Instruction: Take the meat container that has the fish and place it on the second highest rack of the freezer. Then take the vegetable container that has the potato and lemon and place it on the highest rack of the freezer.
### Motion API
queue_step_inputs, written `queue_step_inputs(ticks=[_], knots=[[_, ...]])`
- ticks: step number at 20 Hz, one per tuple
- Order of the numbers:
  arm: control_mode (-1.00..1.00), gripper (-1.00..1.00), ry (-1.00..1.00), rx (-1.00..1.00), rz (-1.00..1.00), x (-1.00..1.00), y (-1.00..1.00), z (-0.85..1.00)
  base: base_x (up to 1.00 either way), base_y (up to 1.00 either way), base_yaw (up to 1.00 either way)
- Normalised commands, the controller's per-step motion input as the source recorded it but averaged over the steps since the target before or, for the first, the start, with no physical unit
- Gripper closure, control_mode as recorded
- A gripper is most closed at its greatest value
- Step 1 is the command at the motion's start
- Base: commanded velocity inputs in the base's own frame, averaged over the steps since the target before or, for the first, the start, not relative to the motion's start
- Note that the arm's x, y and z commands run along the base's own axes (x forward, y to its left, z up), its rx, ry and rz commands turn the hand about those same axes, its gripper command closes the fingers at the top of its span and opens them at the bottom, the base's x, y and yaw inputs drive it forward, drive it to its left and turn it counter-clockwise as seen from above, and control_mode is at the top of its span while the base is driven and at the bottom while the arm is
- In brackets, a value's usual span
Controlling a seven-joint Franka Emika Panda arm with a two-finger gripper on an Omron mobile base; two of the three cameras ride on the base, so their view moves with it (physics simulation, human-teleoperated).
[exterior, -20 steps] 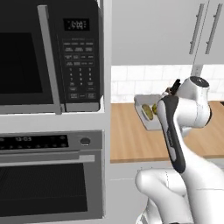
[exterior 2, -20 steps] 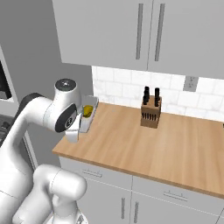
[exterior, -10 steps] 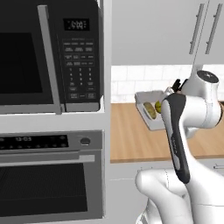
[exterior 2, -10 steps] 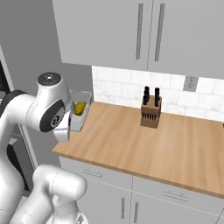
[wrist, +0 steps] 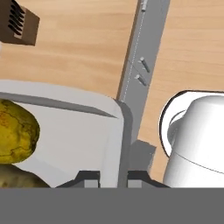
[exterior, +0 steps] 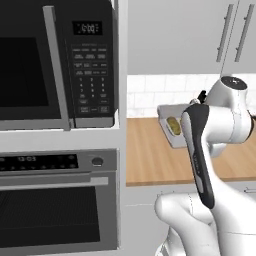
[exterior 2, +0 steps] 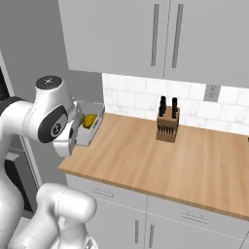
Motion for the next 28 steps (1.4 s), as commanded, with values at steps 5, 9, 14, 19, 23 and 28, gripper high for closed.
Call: queue_step_inputs(ticks=[5, 9, 14, 19, 23, 28], knots=[[-1.0, 1.0, 0.0, 0.0, -0.09, 0.0, -0.03, 0.0, 0.0, 0.0, 0.0], [-1.0, 1.0, 0.0, 0.0, 0.0, 0.0, -0.05, 0.0, 0.0, 0.0, 0.0], [1.0, 1.0, 0.0, 0.0, 0.0, -0.04, -0.01, 0.0, -0.42, -0.11, 0.0], [1.0, 1.0, 0.0, 0.0, 0.0, 0.0, 0.0, 0.0, -1.0, -0.13, 0.08], [1.0, 1.0, 0.0, 0.0, 0.0, 0.0, 0.0, 0.0, -0.86, 0.0, 0.77], [1.0, 1.0, 0.0, 0.0, 0.0, 0.0, 0.0, 0.0, -0.28, 0.0, 1.0]])
